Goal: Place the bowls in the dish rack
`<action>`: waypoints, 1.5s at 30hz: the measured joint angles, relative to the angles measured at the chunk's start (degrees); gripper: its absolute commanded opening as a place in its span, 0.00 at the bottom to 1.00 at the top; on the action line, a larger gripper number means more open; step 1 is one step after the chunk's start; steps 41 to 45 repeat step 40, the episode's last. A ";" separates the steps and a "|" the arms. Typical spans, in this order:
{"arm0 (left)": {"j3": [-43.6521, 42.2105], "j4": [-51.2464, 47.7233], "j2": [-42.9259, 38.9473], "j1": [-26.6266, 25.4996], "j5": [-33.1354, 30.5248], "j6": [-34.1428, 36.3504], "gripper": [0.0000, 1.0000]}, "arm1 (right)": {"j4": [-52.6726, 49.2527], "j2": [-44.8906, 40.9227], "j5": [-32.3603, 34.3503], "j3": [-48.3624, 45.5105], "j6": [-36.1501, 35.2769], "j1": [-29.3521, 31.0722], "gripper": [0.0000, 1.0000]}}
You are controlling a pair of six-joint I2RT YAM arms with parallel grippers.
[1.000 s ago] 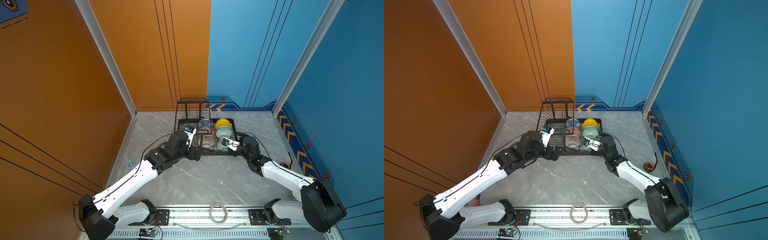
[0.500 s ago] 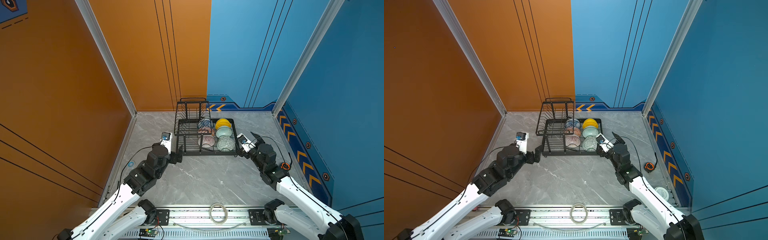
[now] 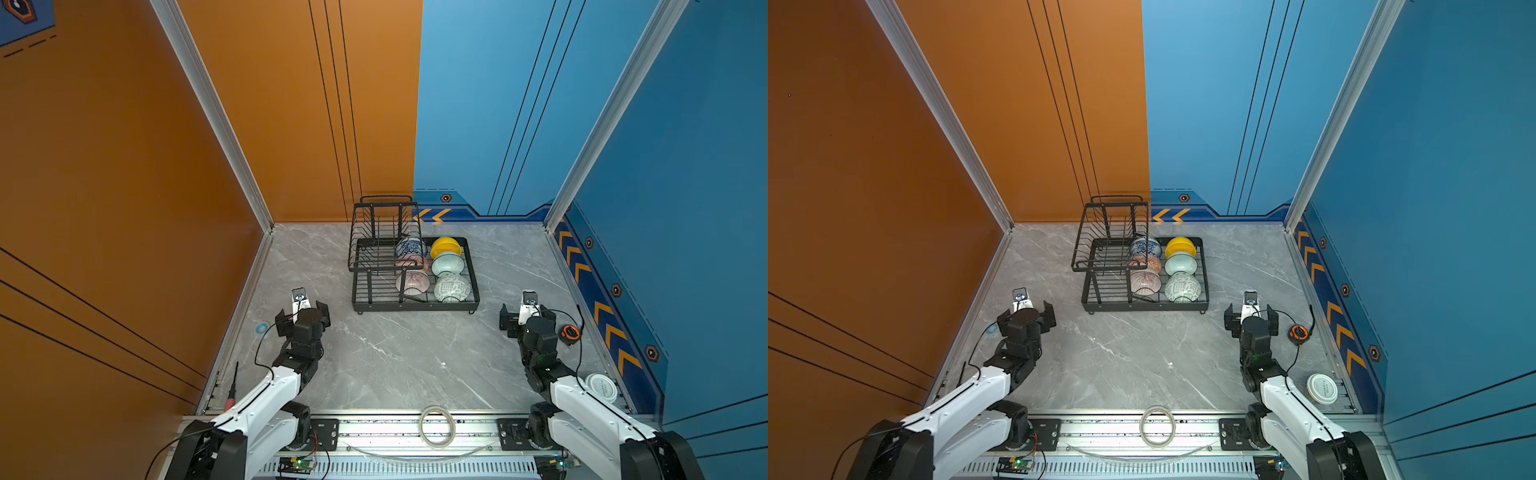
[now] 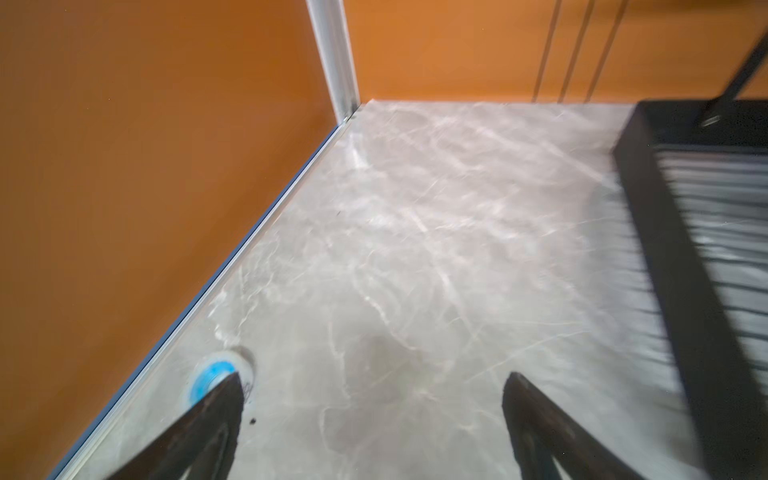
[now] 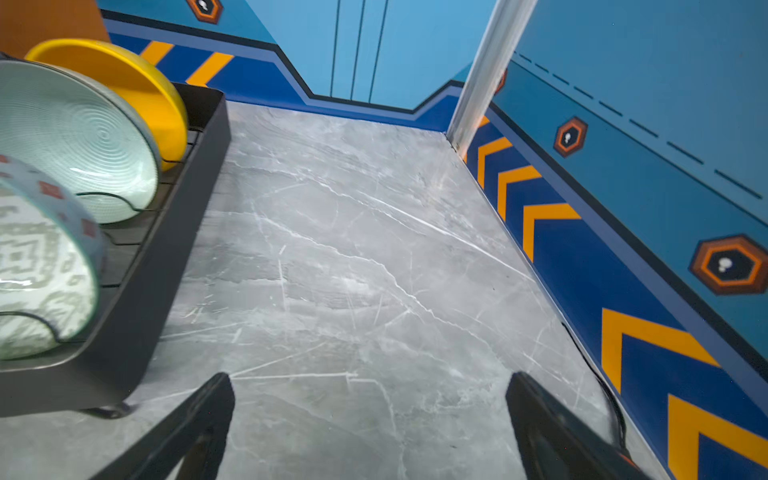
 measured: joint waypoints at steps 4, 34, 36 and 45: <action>-0.02 12.66 10.23 5.33 2.73 0.74 0.98 | 8.07 7.78 -1.57 0.09 1.40 -1.99 1.00; 5.90 30.91 30.23 9.09 20.72 5.81 0.98 | 22.82 34.51 -12.09 12.35 5.25 -7.72 1.00; 5.90 30.91 30.23 9.09 20.72 6.14 0.98 | 22.77 34.51 -12.09 12.35 5.25 -7.72 1.00; 5.90 30.91 30.23 8.98 20.72 6.40 0.98 | 22.49 34.51 -12.24 12.35 5.35 -7.74 1.00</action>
